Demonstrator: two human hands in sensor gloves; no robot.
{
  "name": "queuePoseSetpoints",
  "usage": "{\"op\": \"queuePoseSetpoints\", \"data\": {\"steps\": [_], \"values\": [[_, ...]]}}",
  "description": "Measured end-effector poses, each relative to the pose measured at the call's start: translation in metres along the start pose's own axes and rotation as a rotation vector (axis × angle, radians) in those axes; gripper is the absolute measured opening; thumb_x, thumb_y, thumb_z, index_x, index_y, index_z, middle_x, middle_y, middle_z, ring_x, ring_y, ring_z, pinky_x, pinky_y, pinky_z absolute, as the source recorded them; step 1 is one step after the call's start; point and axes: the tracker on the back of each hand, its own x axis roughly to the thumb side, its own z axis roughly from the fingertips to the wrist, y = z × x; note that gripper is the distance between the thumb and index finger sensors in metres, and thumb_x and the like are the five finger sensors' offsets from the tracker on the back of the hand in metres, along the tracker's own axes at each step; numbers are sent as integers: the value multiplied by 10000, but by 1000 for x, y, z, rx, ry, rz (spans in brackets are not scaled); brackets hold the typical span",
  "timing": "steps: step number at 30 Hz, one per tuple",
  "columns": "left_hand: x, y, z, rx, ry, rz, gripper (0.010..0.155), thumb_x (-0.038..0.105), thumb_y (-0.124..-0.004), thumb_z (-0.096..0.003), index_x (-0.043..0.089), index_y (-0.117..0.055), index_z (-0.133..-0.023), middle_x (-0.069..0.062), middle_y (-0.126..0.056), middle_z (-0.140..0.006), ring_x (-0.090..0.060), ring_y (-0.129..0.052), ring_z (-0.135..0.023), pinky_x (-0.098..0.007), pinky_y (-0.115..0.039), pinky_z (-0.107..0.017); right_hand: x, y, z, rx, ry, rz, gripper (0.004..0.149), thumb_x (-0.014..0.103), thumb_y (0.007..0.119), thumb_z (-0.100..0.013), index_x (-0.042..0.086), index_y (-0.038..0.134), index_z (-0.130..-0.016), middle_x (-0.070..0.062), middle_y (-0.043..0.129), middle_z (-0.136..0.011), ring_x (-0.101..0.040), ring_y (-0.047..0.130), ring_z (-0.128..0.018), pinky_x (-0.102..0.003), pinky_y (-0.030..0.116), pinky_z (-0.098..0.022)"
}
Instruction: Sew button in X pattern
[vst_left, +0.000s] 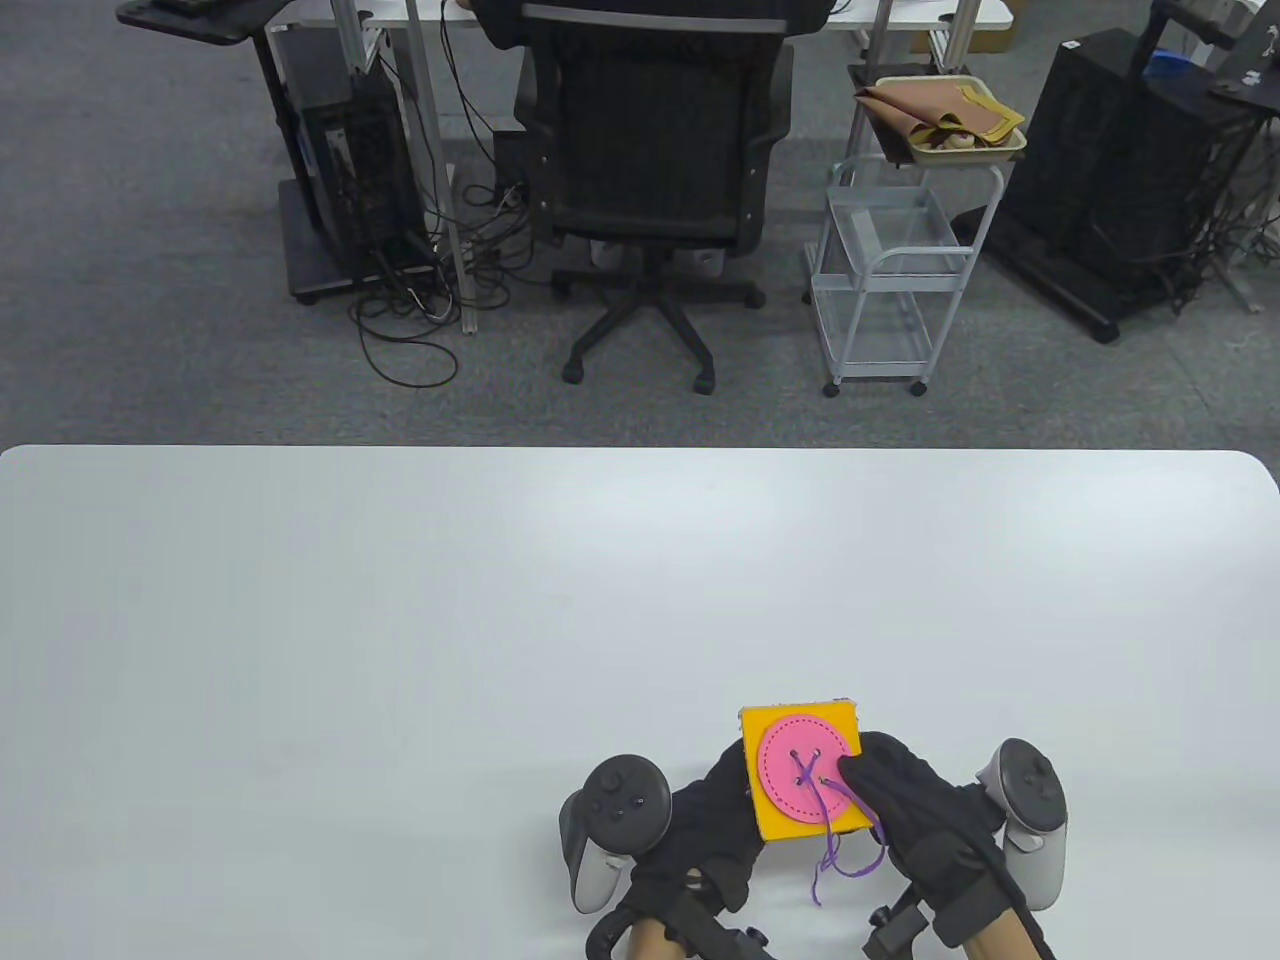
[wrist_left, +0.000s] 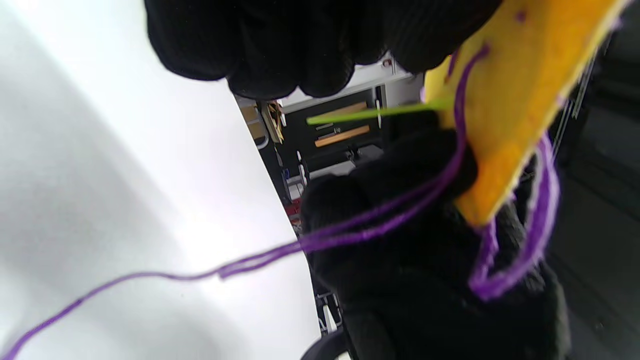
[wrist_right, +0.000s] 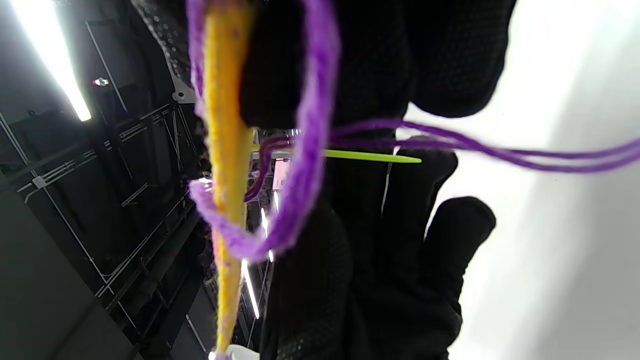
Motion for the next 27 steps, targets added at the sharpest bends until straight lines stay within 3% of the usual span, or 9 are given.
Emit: {"op": "queuePoseSetpoints", "data": {"steps": [5,12,16,27], "values": [[3,-6,-1,-36,-7,0,576,330,-767,-525,181,-606,-1057,-89,-778,-1034,-379,-801,-938,-574,-710,-625,1,1,0,5,6,-3,445,391,693,-533,122,673,-888,-25,890,-588,-137,891,-489,-445,760,-573],[13,-7,1,58,-65,-252,486,363,-814,-496,202,-760,-951,-13,-945,-854,-292,-958,-779,-532,-783,-567,2,0,1,5,10,-17,446,392,692,-535,123,671,-889,-24,888,-589,-136,889,-490,-445,758,-575],[14,-6,2,80,-89,-294,425,354,-822,-490,227,-818,-895,14,-985,-775,-260,-994,-712,-514,-805,-542,3,0,1,2,13,-24,445,393,692,-535,125,672,-890,-24,887,-590,-137,889,-491,-446,758,-574],[8,4,2,109,-41,-471,398,333,-812,-493,220,-840,-874,3,-989,-750,-266,-998,-682,-513,-809,-526,4,-18,2,-65,27,-95,444,393,687,-540,127,664,-895,-24,882,-598,-137,884,-500,-445,750,-585]]}}
